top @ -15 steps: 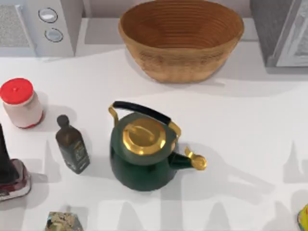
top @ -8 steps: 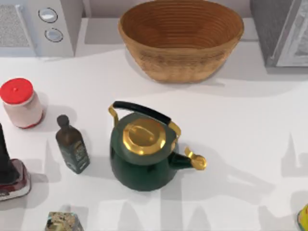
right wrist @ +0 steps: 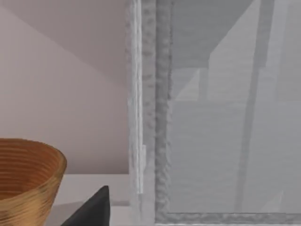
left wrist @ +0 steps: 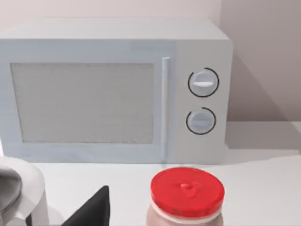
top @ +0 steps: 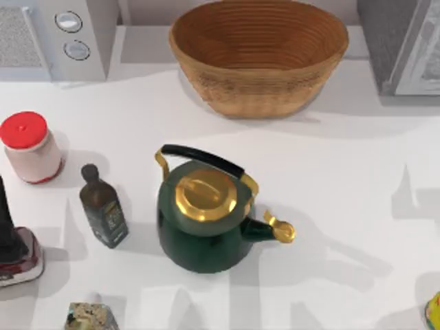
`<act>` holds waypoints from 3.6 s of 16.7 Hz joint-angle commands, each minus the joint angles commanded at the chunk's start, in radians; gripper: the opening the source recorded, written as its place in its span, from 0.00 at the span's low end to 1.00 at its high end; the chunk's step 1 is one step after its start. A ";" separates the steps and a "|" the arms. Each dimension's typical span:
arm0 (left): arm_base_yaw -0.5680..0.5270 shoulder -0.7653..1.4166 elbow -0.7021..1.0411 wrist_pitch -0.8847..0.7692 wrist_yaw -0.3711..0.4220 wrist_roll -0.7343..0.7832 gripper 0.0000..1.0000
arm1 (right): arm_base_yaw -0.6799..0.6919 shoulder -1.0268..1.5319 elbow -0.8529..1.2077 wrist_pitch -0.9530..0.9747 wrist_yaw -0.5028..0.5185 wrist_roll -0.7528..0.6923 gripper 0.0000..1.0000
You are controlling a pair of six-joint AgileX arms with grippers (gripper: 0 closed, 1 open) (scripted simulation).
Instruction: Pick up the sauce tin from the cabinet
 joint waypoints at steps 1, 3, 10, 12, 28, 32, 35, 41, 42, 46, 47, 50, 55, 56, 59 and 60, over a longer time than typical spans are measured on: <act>0.000 0.000 0.000 0.000 0.000 0.000 1.00 | 0.003 0.031 0.044 -0.009 0.006 0.001 1.00; 0.000 0.000 0.000 0.000 0.000 0.000 1.00 | 0.010 0.094 0.131 -0.027 0.018 0.000 1.00; 0.000 0.000 0.000 0.000 0.000 0.000 1.00 | 0.043 0.328 0.423 -0.106 0.051 0.002 1.00; 0.000 0.000 0.000 0.000 0.000 0.000 1.00 | 0.052 0.394 0.507 -0.127 0.060 0.003 1.00; 0.000 0.000 0.000 0.000 0.000 0.000 1.00 | 0.126 0.915 1.200 -0.289 0.136 0.012 1.00; 0.000 0.000 0.000 0.000 0.000 0.000 1.00 | 0.135 0.973 1.280 -0.305 0.145 0.009 1.00; 0.000 0.000 0.000 0.000 0.000 0.000 1.00 | 0.135 0.973 1.280 -0.305 0.145 0.009 1.00; 0.000 0.000 0.000 0.000 0.000 0.000 1.00 | 0.116 0.981 1.265 -0.276 0.134 0.008 1.00; 0.000 0.000 0.000 0.000 0.000 0.000 1.00 | 0.112 0.982 1.263 -0.270 0.132 0.008 1.00; 0.000 0.000 0.000 0.000 0.000 0.000 1.00 | 0.115 0.982 1.267 -0.271 0.132 0.008 1.00; 0.000 0.000 0.000 0.000 0.000 0.000 1.00 | 0.112 0.995 1.278 -0.270 0.131 0.008 1.00; 0.000 0.000 0.000 0.000 0.000 0.000 1.00 | 0.097 1.072 1.342 -0.259 0.119 0.008 1.00; 0.000 0.000 0.000 0.000 0.000 0.000 1.00 | 0.075 1.188 1.437 -0.238 0.098 0.008 1.00; 0.000 0.000 0.000 0.000 0.000 0.000 1.00 | 0.074 1.191 1.439 -0.237 0.098 0.008 1.00; 0.000 0.000 0.000 0.000 0.000 0.000 1.00 | 0.074 1.191 1.439 -0.237 0.098 0.008 1.00; 0.000 0.000 0.000 0.000 0.000 0.000 1.00 | 0.074 1.191 1.439 -0.237 0.098 0.008 0.92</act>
